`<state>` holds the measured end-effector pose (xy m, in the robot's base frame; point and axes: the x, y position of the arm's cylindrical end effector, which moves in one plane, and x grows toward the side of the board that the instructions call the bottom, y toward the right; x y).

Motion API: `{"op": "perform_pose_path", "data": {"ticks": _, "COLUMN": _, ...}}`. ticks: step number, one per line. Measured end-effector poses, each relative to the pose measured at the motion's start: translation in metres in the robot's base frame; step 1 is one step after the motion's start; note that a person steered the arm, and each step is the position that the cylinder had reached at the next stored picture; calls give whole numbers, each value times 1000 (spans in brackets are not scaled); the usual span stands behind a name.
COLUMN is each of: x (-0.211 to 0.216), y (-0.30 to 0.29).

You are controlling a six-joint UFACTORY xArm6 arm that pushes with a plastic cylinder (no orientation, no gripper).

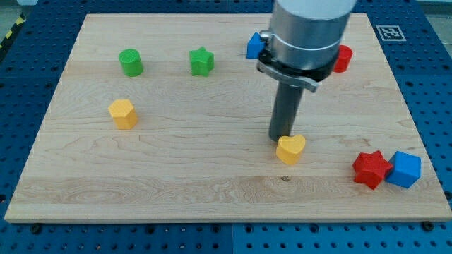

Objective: Move the yellow heart into the red star

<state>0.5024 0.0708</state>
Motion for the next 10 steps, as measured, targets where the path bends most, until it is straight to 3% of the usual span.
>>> {"op": "perform_pose_path", "data": {"ticks": 2, "x": 37, "y": 46}}
{"op": "perform_pose_path", "data": {"ticks": 4, "x": 53, "y": -6}}
{"op": "perform_pose_path", "data": {"ticks": 5, "x": 87, "y": -6}}
{"op": "perform_pose_path", "data": {"ticks": 7, "x": 84, "y": 54}}
{"op": "perform_pose_path", "data": {"ticks": 9, "x": 83, "y": -6}}
{"op": "perform_pose_path", "data": {"ticks": 10, "x": 62, "y": -11}}
